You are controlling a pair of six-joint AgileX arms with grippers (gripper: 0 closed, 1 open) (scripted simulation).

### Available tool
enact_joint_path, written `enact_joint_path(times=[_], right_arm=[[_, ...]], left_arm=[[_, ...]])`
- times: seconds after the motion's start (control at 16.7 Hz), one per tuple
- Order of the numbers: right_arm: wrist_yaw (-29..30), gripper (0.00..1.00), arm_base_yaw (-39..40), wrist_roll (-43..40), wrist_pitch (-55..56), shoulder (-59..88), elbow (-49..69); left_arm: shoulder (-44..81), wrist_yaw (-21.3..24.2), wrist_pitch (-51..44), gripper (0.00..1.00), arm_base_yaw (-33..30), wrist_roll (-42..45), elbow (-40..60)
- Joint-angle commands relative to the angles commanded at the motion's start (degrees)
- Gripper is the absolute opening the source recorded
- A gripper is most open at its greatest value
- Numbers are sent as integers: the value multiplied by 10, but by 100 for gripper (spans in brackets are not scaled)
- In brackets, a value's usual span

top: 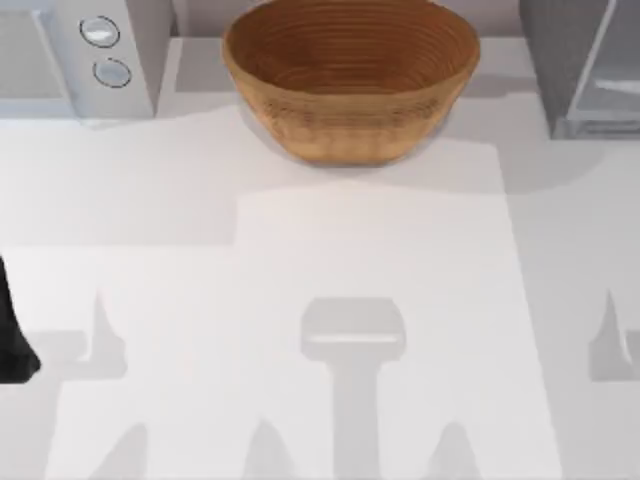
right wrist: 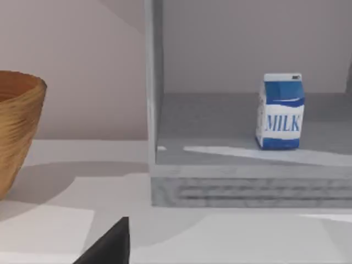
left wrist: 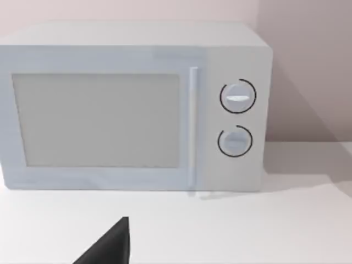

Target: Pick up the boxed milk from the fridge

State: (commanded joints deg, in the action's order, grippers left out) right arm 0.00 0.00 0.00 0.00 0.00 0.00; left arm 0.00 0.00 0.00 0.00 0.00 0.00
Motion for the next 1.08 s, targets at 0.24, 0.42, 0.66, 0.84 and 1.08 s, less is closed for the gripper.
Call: enact_joint_path(times=[0.24, 0.42, 0.66, 0.84, 1.08], right_arm=[[-7, 100, -7, 0, 18, 18, 2], [-31, 100, -32, 0, 88, 91, 11], [-81, 100, -85, 0, 247, 264, 29], [-127, 100, -133, 1, 394, 428, 45], [-190, 100, -198, 3, 593, 654, 68]], left_arm=[[0, 0, 0, 100, 0, 0, 0], [0, 0, 0, 100, 0, 0, 0], [0, 0, 0, 100, 0, 0, 0], [0, 0, 0, 100, 0, 0, 0], [0, 0, 0, 100, 0, 0, 0]])
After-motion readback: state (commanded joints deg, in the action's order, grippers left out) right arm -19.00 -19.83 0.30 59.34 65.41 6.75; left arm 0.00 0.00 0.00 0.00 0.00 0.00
